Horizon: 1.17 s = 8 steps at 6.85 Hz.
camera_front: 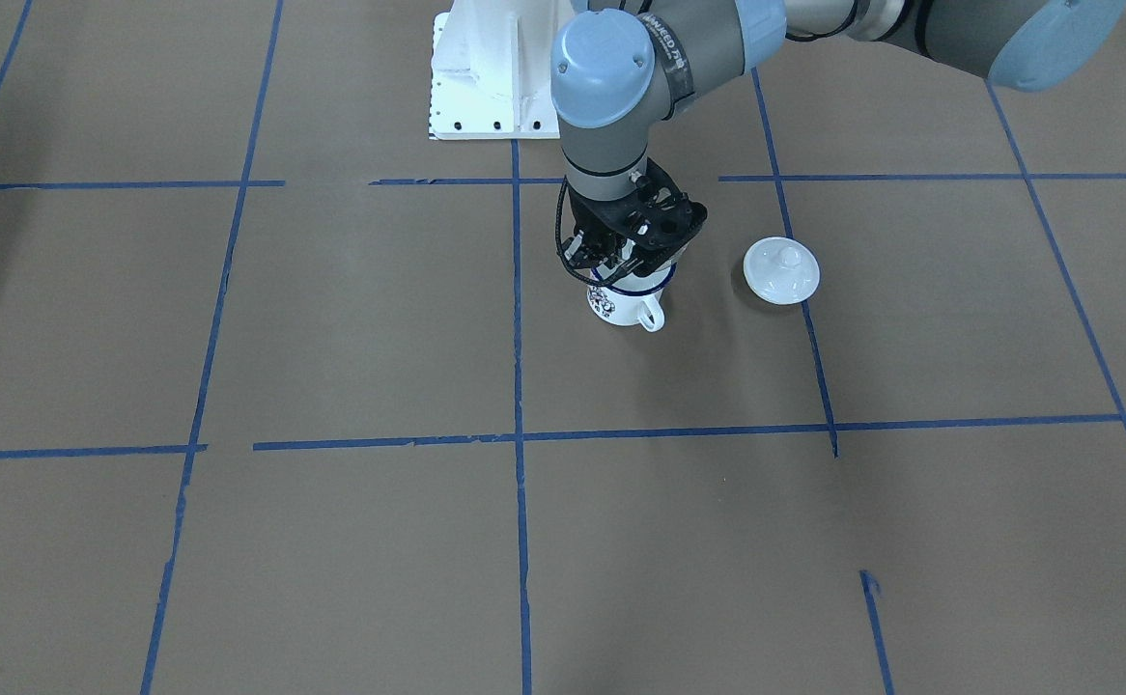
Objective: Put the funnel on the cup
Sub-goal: 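Carry the funnel over the open enamel mug with the left gripper, then lower the funnel into the mug mouth and open the left gripper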
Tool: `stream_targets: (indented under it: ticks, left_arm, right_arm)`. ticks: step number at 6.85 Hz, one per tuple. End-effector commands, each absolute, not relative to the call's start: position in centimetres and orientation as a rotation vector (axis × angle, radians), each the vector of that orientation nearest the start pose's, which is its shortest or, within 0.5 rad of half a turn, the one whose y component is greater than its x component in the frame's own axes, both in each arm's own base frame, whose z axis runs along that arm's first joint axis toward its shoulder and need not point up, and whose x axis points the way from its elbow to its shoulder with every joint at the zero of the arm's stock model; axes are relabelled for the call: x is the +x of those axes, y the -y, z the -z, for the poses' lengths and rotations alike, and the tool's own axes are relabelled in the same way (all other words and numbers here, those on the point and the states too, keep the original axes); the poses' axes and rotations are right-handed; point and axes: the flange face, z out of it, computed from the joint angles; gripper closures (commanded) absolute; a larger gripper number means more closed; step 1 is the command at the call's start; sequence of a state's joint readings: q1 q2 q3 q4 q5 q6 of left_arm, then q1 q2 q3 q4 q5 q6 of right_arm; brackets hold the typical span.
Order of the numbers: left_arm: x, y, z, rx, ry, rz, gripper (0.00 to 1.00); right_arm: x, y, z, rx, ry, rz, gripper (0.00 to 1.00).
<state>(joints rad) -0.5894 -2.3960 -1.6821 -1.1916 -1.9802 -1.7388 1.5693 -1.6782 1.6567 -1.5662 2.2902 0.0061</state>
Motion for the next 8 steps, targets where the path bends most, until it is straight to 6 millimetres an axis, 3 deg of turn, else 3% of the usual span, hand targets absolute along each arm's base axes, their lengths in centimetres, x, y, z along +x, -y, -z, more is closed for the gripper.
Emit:
stream_targets:
  ticks: [1,8]
  left_arm:
    - [51.6,45.5,-16.7,-0.256,-0.633,0.575,1.00]
    - [52.7,45.9,-17.3,-0.244,-0.651,0.541,1.00]
  right_arm:
    - [6.7,44.5,-67.0,-0.019,0.719,-0.010,0.00]
    - [6.7,44.5,-67.0,-0.019,0.719,-0.010,0.00]
